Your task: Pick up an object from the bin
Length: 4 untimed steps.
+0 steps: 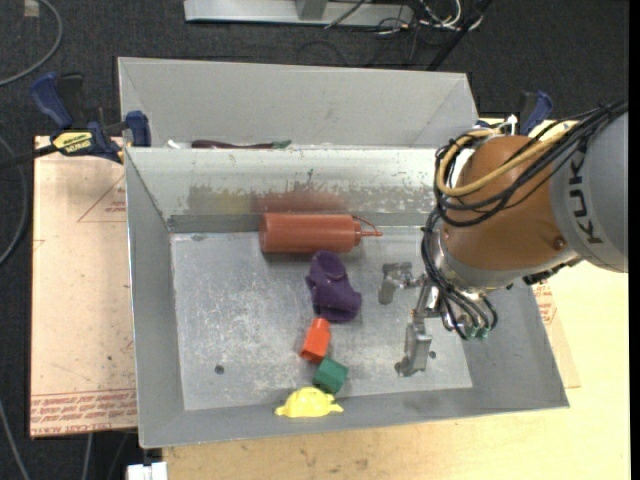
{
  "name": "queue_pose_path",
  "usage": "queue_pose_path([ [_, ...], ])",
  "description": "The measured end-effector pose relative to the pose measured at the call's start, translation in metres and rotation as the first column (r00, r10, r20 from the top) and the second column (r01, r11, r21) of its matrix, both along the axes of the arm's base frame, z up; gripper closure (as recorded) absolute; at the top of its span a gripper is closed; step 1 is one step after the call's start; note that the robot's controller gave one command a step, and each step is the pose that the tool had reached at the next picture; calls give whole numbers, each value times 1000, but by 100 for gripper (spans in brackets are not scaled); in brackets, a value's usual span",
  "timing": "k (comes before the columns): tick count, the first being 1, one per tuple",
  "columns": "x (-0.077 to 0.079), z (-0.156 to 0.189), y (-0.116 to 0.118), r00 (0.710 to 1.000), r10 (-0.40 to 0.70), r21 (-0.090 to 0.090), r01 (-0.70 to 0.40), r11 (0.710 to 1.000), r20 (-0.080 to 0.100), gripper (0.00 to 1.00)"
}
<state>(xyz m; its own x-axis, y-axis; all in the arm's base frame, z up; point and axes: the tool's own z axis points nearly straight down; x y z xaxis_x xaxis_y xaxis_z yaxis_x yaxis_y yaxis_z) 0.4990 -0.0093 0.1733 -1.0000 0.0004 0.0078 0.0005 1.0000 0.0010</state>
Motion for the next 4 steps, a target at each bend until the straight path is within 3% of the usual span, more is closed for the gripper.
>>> queue_pose_path([
  [1, 2, 4, 0, 1000, 0, 0, 0, 1000, 8, 0],
  [2, 38, -46, 20, 995, 95, 0, -95, 995, 12, 0],
  [3, 50, -60, 33, 999, -51, 1, 51, 999, 4, 0],
  [4, 54, -47, 50, 957, -291, 2, 291, 957, 13, 0],
])
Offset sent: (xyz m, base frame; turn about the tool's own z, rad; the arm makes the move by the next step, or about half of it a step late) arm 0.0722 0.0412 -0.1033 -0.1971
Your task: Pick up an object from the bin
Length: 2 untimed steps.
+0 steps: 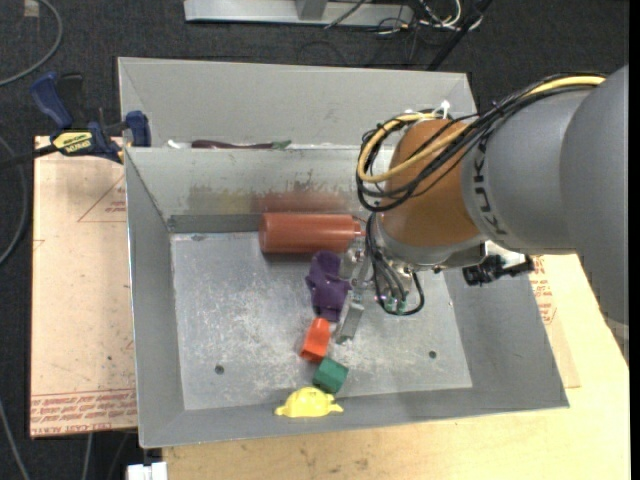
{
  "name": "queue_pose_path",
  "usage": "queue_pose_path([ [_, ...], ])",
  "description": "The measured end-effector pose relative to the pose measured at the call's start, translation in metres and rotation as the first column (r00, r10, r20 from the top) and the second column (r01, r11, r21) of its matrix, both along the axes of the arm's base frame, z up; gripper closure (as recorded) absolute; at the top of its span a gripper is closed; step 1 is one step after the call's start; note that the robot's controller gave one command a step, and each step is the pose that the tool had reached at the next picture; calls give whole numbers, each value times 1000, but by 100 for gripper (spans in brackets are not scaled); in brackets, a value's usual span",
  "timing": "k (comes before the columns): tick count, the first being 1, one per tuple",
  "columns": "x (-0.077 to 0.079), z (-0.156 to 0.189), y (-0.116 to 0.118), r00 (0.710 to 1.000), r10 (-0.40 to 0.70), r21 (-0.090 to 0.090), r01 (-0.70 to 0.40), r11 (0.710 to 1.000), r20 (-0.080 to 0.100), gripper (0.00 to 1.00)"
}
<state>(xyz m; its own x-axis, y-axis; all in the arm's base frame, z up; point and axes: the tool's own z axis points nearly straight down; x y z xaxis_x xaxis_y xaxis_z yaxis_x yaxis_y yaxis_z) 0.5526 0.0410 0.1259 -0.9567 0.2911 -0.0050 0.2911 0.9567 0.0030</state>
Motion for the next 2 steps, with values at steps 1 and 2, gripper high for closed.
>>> queue_pose_path([
  [1, 8, -50, -6, 997, -77, 3, 77, 997, -8, 0],
  [2, 10, -68, -4, 999, -47, 3, 47, 999, 2, 100],
])
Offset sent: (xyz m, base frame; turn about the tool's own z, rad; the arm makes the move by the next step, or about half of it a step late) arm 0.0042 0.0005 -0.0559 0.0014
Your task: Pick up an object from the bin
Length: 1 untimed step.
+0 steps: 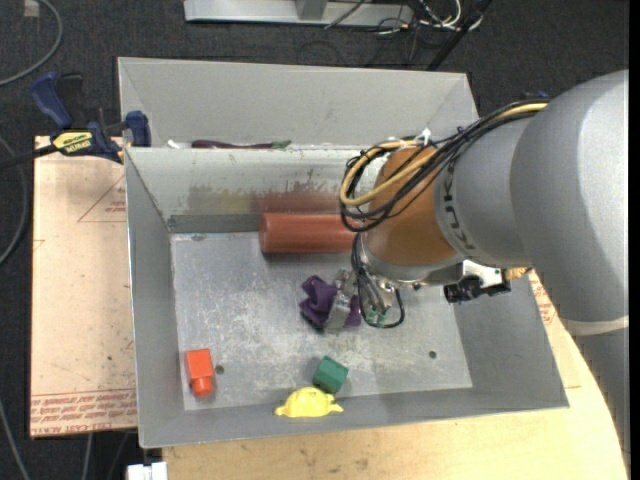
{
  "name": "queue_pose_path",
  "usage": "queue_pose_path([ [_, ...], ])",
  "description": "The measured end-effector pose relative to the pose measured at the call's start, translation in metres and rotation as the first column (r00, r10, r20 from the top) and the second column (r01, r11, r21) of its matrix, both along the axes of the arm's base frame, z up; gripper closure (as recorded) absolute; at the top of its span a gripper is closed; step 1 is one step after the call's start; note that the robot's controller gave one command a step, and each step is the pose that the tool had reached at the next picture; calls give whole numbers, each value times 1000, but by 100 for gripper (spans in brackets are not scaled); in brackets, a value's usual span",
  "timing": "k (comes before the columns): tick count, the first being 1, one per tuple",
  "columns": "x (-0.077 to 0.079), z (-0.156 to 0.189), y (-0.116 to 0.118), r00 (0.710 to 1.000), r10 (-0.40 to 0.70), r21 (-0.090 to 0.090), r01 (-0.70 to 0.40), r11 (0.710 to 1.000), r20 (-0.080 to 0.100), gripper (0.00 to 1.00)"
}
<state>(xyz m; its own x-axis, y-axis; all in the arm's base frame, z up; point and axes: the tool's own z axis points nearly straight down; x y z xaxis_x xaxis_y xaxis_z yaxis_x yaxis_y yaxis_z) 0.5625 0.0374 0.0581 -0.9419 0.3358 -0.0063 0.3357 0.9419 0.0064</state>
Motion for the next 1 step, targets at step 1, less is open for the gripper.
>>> queue_pose_path([
  [1, 0, 1, 0, 1000, 4, -1, -4, 1000, 2, 100],
])
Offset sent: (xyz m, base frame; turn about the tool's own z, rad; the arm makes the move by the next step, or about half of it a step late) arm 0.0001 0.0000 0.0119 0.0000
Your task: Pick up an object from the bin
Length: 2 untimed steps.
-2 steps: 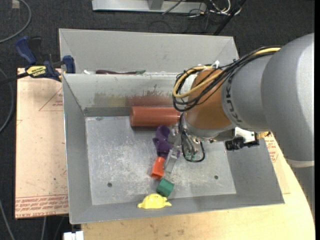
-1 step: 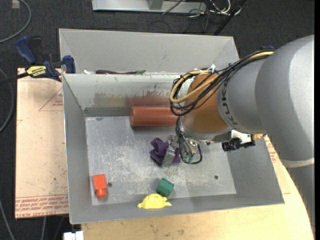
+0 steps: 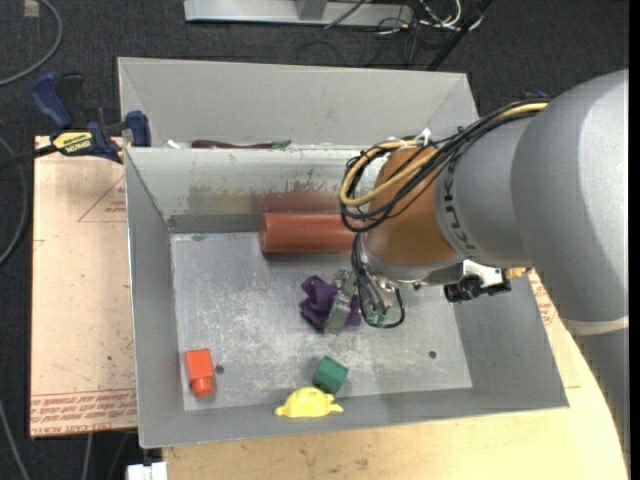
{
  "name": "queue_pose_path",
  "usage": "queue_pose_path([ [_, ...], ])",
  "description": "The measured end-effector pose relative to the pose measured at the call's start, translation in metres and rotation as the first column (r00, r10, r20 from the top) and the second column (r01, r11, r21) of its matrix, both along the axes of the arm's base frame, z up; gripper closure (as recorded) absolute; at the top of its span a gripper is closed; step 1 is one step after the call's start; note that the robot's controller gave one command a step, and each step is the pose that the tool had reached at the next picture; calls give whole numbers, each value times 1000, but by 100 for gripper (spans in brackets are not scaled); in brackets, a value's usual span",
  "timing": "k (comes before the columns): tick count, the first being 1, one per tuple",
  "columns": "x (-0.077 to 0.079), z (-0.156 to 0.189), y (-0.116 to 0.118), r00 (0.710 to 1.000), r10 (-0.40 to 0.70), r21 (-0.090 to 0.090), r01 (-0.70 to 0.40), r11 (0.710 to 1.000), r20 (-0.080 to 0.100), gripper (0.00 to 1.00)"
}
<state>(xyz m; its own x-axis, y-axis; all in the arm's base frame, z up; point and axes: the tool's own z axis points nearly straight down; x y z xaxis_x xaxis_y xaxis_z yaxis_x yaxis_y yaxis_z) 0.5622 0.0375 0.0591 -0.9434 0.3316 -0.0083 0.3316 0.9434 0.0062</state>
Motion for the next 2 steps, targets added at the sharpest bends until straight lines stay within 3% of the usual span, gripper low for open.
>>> queue_pose_path([
  [2, 0, 8, 0, 1000, 0, 0, 0, 1000, 1, 100],
])
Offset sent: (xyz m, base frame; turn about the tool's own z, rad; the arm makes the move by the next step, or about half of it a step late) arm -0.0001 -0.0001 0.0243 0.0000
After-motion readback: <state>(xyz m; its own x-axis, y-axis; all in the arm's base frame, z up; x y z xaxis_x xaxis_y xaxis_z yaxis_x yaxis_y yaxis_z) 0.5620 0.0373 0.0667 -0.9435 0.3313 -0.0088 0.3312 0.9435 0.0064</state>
